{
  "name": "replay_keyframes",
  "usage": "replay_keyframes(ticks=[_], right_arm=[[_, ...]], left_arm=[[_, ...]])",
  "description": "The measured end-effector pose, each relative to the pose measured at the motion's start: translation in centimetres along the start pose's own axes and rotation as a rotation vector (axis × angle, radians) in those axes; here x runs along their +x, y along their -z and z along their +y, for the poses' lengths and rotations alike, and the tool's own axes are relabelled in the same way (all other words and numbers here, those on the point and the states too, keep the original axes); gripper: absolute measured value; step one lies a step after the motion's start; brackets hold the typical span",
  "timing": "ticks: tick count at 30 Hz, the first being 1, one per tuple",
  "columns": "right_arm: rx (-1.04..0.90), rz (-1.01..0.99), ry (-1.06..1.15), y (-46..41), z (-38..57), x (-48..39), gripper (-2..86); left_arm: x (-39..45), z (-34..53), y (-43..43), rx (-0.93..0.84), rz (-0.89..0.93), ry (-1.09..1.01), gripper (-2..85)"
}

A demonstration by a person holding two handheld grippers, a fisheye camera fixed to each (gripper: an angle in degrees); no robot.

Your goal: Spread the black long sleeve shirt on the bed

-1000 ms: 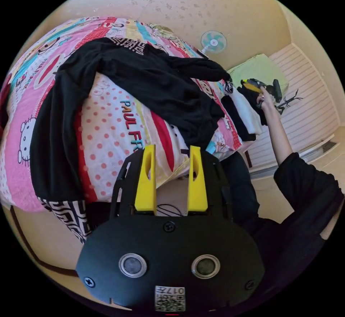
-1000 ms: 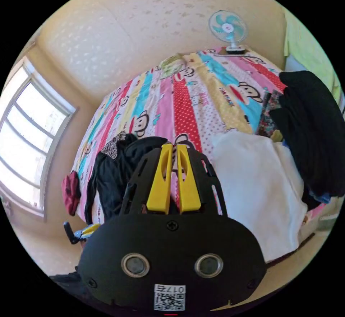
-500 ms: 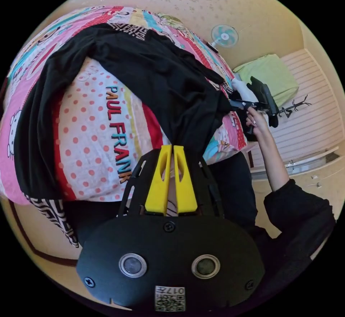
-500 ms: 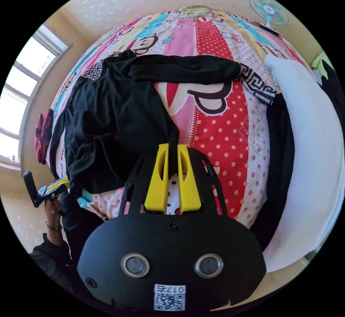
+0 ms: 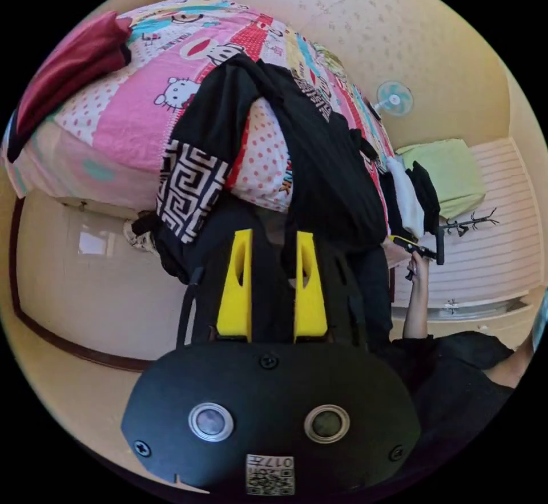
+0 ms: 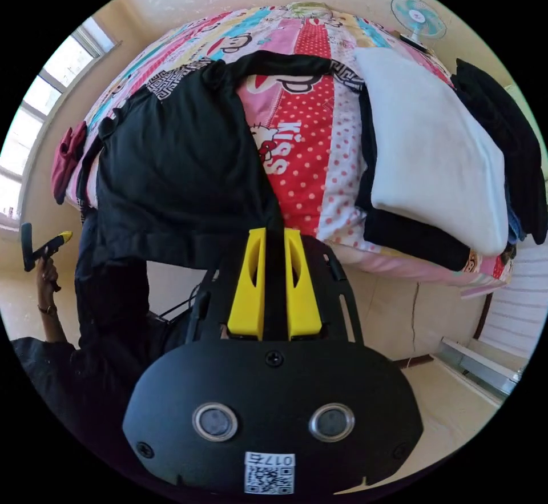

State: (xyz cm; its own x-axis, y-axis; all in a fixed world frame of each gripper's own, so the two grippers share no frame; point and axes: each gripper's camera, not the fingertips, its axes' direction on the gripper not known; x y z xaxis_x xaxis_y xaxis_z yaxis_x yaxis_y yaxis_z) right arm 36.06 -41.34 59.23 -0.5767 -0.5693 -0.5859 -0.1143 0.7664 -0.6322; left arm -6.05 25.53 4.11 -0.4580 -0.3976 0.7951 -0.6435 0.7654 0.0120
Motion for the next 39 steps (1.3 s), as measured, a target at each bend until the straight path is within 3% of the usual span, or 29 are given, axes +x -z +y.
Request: replay_keyframes(ticks=[2, 5, 6, 8, 11, 15, 18, 20, 22, 32, 39], right_arm=[[0.038, 0.015, -0.021, 0.3, 1.2, -0.2, 6.9], [0.13, -0.051, -0.019, 1.8, 2.3, -0.6, 5.3], [0.142, -0.083, -0.017, 2.0, 2.0, -0.7, 4.6], [0.139, -0.136, -0.012, 2.3, 1.3, -1.1, 3.9], [0.148, -0.211, 0.031, 3.0, 0.4, -2.4, 3.2], [0.161, -0.19, 0.08, 3.9, 0.3, -4.2, 2.8], [0.131, -0.177, 0.088, 3.2, -0.1, -5.2, 2.7], [0.138, -0.201, 0.087, 2.7, -0.3, -5.7, 2.8], [0.17, -0.239, 0.081, 2.2, -0.2, -6.4, 2.8], [0.267, -0.503, -0.009, 1.7, 1.6, -5.7, 2.8], [0.316, -0.54, -0.029, 1.8, 3.5, -5.4, 2.7]], left_arm=[[-3.0, -0.4, 2.9, 0.149, -0.102, 0.103, 14.7], [-7.0, -2.8, 2.7, 0.167, -0.197, 0.176, 13.7], [-7.9, -3.4, 2.0, 0.138, -0.193, 0.192, 12.7], [-10.8, -5.4, -0.8, 0.026, -0.053, 0.226, 1.4], [-11.8, -4.7, 2.3, 0.097, 0.021, 0.239, 0.3], [-13.1, 0.0, 11.2, 0.32, -0.141, 0.303, 0.9], [-17.5, 4.8, 15.6, 0.449, -0.189, 0.473, 5.6], [-22.3, 7.7, 15.6, 0.438, -0.033, 0.593, 14.0], [-25.2, 9.4, 14.4, 0.425, 0.111, 0.665, 17.1], [-31.9, 8.9, 4.1, 0.495, 0.795, 0.837, 17.6], [-32.0, 7.4, 1.3, 0.561, 0.89, 0.932, 12.3]])
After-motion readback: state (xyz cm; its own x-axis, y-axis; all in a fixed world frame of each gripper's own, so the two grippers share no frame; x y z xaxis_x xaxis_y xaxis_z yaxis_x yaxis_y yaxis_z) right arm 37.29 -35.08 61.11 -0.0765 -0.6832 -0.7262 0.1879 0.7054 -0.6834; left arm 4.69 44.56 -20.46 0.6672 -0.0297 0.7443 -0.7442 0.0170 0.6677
